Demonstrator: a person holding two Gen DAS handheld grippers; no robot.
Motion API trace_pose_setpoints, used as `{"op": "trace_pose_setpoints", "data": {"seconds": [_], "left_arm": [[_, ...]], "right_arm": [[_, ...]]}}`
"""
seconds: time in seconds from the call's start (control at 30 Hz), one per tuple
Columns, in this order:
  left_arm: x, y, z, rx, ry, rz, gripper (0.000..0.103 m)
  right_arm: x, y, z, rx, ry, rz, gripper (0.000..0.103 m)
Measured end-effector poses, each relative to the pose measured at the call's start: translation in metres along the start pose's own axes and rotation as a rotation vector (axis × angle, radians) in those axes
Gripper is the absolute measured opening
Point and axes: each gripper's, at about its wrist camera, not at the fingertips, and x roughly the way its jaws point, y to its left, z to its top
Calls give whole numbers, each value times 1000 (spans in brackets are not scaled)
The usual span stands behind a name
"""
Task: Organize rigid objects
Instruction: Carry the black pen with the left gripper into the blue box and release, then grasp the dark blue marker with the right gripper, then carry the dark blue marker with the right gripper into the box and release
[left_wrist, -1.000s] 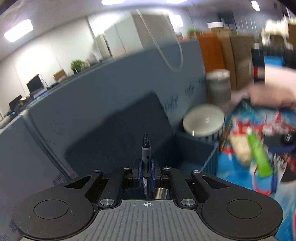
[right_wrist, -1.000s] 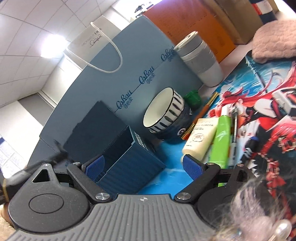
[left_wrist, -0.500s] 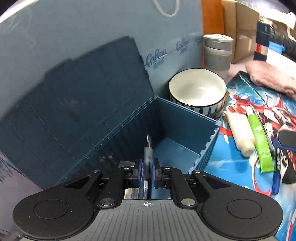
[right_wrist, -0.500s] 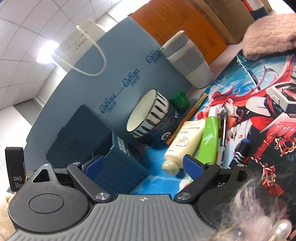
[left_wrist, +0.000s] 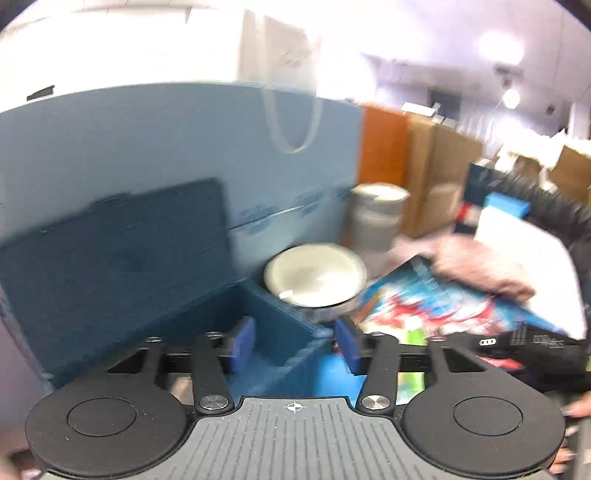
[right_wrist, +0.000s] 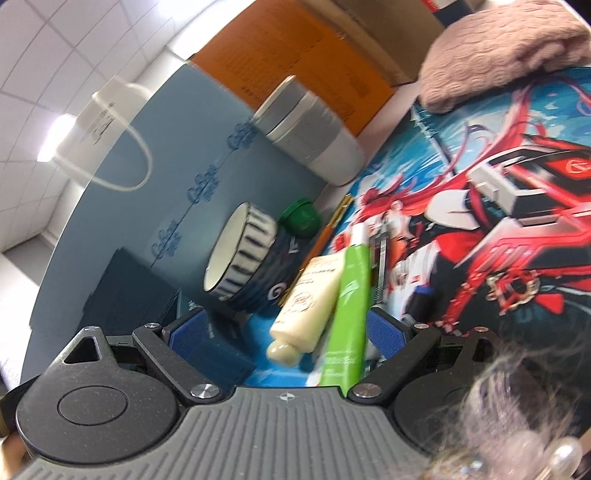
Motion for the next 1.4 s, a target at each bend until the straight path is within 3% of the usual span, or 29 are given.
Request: {"op": "trace_pose_setpoints", "data": {"seconds": [0.03,0.1,0.27,0.4,0.57,0.67,0.8,0.93,1.0,1.07,1.4], "left_arm": [[-2,-7,-5,-8,-5,-34,61],[-1,-20,-16,-22,8,-97,78],[10,-36,-41,-44,56,-175,79],[9,-33,-43,-44,62,-135,80],[-7,-12,-42,-55,15,-107,85],[-16,1,-40,-77,-9,-116,86],[-25,12,-39,-106,-41,-128,87],[-32,22,-40,-135,-59,-169,90],[-37,28,-40,-157,-78,-176,90],[-43,35,-39,-183,-102,-186,91],[-53,51,-39,-261,-144,-129,93]], "right_arm": [[-1,-2,2,7,-2,-11,92],[-4,-6,5,18,-6,-18,92],[-14,-8,9,27,16,-95,92],[-18,-7,9,14,18,-199,86],[-4,-6,10,14,36,-315,50],[4,3,5,-49,10,-399,38],[10,14,-4,-124,-15,-487,29],[21,27,-21,-319,-35,-565,21],[22,30,-23,-364,-33,-566,18],[15,29,-20,-329,-24,-505,13],[-43,78,-19,-343,-149,-297,13]]}}
